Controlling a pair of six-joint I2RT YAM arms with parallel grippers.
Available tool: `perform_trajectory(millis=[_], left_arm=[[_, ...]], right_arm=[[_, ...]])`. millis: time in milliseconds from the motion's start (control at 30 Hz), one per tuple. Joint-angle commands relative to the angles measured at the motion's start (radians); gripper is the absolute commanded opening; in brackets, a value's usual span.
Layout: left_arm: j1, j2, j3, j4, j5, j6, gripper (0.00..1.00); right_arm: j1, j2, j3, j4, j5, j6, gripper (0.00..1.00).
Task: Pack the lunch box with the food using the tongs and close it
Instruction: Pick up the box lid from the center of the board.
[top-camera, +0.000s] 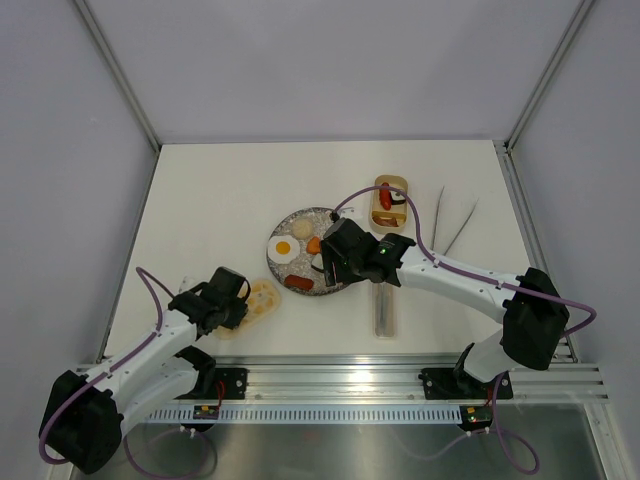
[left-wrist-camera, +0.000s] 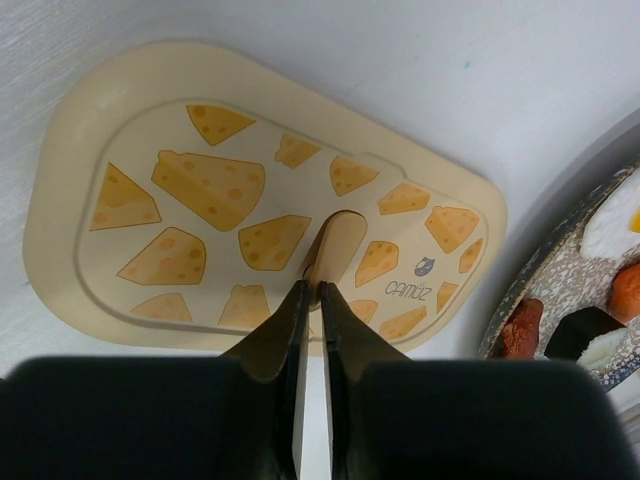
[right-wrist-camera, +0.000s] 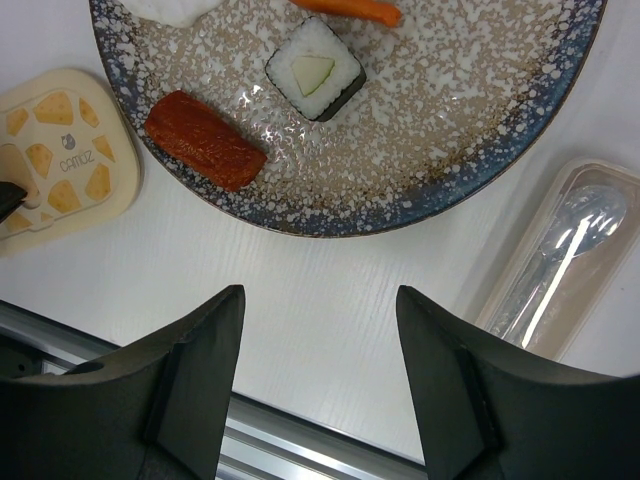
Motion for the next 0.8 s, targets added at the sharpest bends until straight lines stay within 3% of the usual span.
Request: perform_trajectory(millis=[0, 100, 767], left_arm=[[-0.004, 0.010, 0.022, -0.023, -0.040, -0.011, 0.07], [-0.002, 0.009, 0.028, -0.028, -0.045, -0.006, 0.00], [-0.004, -0.091, 0.198, -0.123, -0.086, 0.159, 0.00]], right_arm=[[-0.001, -0.009, 0.007, -0.001, -0.001, -0.012, 0.70], [-0.001, -0.009, 0.009, 0.002, -0.003, -0.013, 0.70], [-0.001, -0.019, 0.041, 0.014, -0.027, -0.015, 0.70]])
